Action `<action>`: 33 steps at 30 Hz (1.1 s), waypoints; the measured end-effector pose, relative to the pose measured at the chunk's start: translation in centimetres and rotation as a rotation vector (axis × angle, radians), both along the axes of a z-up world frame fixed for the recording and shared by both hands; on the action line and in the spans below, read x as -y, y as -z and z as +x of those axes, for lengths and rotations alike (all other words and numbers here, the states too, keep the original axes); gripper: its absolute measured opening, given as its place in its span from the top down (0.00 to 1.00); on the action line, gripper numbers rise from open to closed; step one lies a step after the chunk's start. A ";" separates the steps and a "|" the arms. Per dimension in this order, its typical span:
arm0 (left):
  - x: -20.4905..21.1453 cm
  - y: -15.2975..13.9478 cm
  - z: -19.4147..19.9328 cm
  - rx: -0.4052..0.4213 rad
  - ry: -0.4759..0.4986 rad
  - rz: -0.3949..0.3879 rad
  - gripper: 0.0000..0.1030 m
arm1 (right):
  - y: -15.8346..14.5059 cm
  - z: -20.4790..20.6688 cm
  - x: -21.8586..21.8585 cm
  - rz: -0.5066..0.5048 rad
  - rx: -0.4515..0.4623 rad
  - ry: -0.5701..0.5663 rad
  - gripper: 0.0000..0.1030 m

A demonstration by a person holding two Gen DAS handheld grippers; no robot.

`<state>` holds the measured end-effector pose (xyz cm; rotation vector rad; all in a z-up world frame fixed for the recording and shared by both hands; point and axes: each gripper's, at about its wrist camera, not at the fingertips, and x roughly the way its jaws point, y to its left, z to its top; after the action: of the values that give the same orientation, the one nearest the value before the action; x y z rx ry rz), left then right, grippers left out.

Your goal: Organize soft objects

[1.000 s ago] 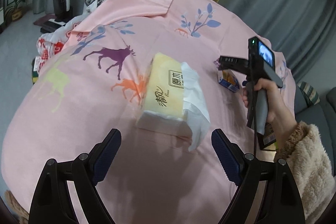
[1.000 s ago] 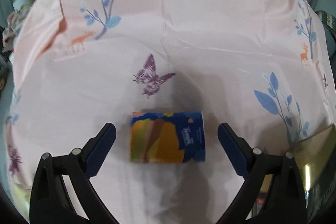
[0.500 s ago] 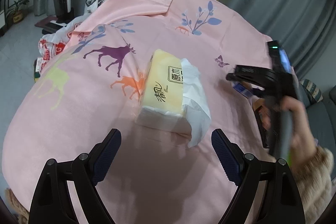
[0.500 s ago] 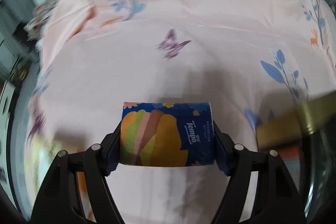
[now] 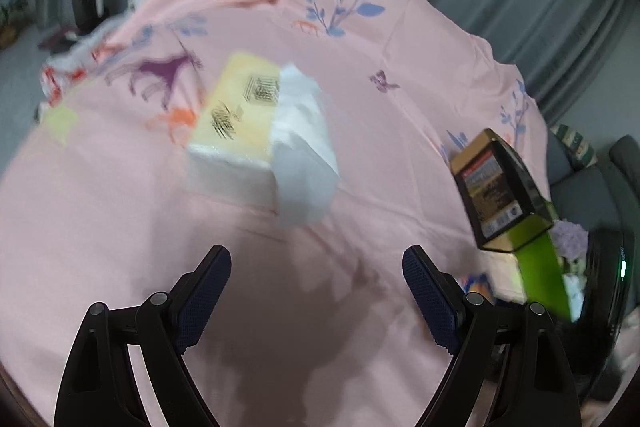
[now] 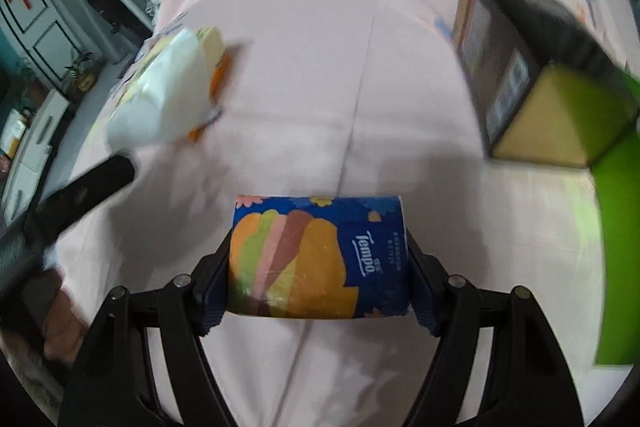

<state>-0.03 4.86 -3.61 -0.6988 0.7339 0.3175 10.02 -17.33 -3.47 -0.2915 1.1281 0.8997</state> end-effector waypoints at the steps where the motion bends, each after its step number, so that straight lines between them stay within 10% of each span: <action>1: 0.1 0.3 0.2 0.001 0.010 -0.028 0.15 | 0.7 0.5 -0.2 -0.001 -0.012 -0.008 0.28; 16: 2.9 0.5 0.8 0.044 0.071 -0.108 0.15 | -1.6 3.3 5.0 0.135 -0.039 0.087 0.11; 26: 9.3 -0.2 2.8 0.014 0.202 -0.051 0.22 | -2.1 5.0 5.9 0.248 -0.138 0.099 0.42; 33: 11.6 -0.1 3.2 0.009 0.188 -0.082 0.41 | -1.5 6.0 7.1 0.279 -0.226 0.103 0.41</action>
<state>3.17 -6.75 -3.53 -0.7026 0.8014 0.1132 16.04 -24.39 -2.02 0.0988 1.1957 1.0015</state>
